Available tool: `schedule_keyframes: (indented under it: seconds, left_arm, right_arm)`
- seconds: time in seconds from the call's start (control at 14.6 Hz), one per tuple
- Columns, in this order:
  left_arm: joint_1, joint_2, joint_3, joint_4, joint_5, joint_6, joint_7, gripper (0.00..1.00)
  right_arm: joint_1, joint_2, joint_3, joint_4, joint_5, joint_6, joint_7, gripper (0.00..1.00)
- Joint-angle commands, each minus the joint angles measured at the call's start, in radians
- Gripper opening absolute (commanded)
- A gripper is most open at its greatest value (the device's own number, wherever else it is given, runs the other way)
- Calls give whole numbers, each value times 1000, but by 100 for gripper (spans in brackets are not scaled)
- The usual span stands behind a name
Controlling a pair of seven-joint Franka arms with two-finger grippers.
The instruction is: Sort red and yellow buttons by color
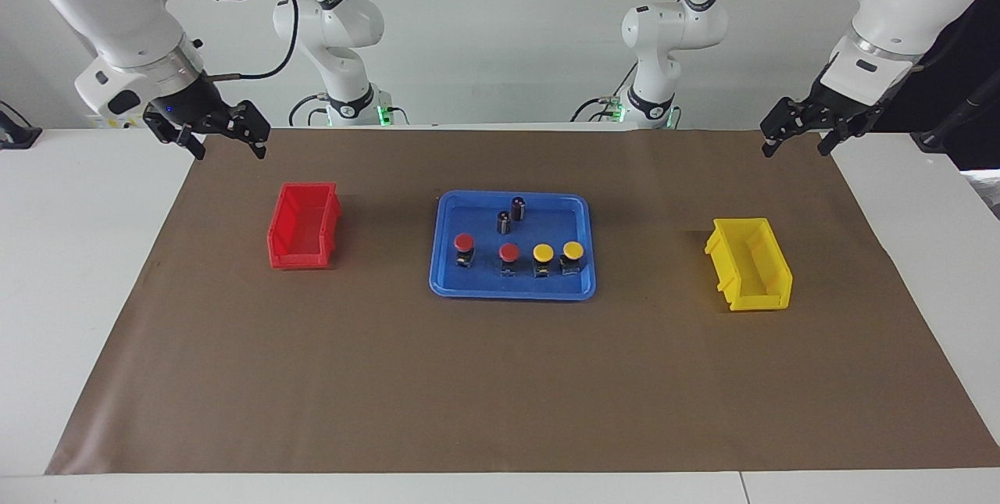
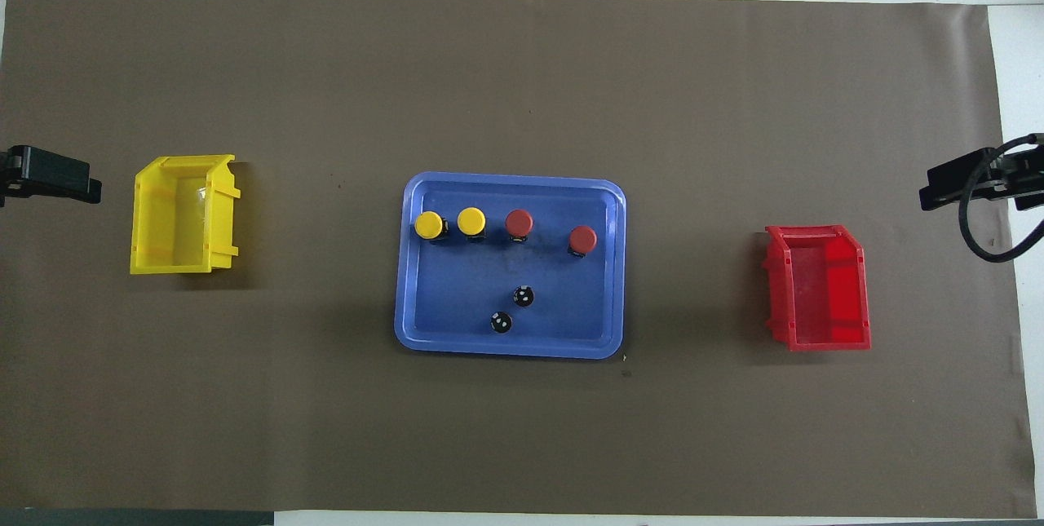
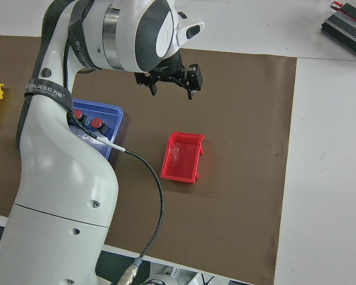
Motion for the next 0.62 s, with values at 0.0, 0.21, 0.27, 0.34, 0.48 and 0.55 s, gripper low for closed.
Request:
schedule_keyframes:
  seconds: [0.0,0.21,0.27,0.34,0.48,0.55]
  left_arm:
    - [-2,-4,5,-8,1,0,5,100]
    - [-2,-6,6,-8,1,0,6,100]
    - [-2,-6,6,-8,1,0,5,100]
    - [-2,-6,6,-8,1,0,6,100]
    - [-2,-6,5,-8,1,0,6,100]
    - [-2,-6,6,-8,1,0,6,100]
  right_arm:
    - [-12,-13,7,-8,-12,3,-9,100]
    - [-10,-14,7,-14,-15,4,-5,100]
    - [-12,-20,5,-26,-17,10,-3,100]
    - [-15,-22,4,-32,-17,9,-5,100]
    - [-13,-25,1,-35,-19,4,-6,100]
    - [-12,-17,2,-22,-20,7,-15,100]
